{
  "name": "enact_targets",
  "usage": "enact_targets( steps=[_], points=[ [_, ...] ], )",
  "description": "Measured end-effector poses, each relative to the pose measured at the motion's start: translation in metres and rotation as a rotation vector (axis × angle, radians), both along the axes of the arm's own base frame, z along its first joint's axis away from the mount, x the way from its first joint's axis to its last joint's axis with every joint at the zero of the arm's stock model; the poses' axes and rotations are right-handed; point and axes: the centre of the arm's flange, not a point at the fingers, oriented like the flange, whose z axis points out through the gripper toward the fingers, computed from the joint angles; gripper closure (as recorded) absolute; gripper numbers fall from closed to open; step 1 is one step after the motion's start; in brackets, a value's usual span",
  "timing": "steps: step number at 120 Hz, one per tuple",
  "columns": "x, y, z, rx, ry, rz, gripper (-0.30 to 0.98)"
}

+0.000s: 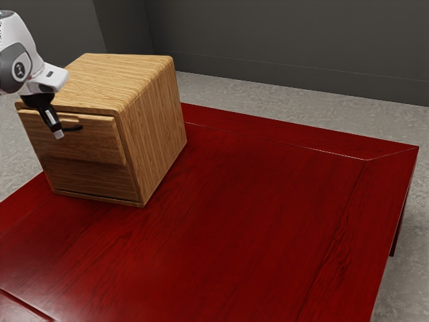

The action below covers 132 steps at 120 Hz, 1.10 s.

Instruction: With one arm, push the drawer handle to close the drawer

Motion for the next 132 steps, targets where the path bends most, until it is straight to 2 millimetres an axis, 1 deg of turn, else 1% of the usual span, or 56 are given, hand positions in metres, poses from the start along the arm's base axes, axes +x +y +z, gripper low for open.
enact_targets(
  steps=[63,79,86,90,96,101,105,109,113,118,122,129,132],
  points=[
    [0.014,0.010,-0.002,0.007,-0.001,-0.037,0.79],
    [0.013,0.013,-0.001,0.007,-0.001,-0.042,0.80],
    [0.011,0.010,0.002,0.005,0.003,-0.043,0.78],
    [0.005,0.005,0.005,0.001,0.013,-0.041,0.78],
    [-0.020,-0.010,0.013,-0.005,0.034,-0.029,0.72],
    [-0.045,-0.026,0.023,-0.008,0.046,-0.016,0.63],
    [-0.062,-0.037,0.026,-0.016,0.058,-0.006,0.55],
    [-0.081,-0.043,0.028,-0.034,0.071,0.020,0.48],
    [-0.094,-0.046,0.030,-0.054,0.085,0.042,0.41],
    [-0.102,-0.051,0.031,-0.076,0.106,0.061,0.33],
    [-0.105,-0.055,0.032,-0.089,0.119,0.067,0.29],
    [-0.103,-0.063,0.042,-0.101,0.130,0.069,0.22],
    [-0.099,-0.069,0.047,-0.101,0.135,0.062,0.19]
  ],
)
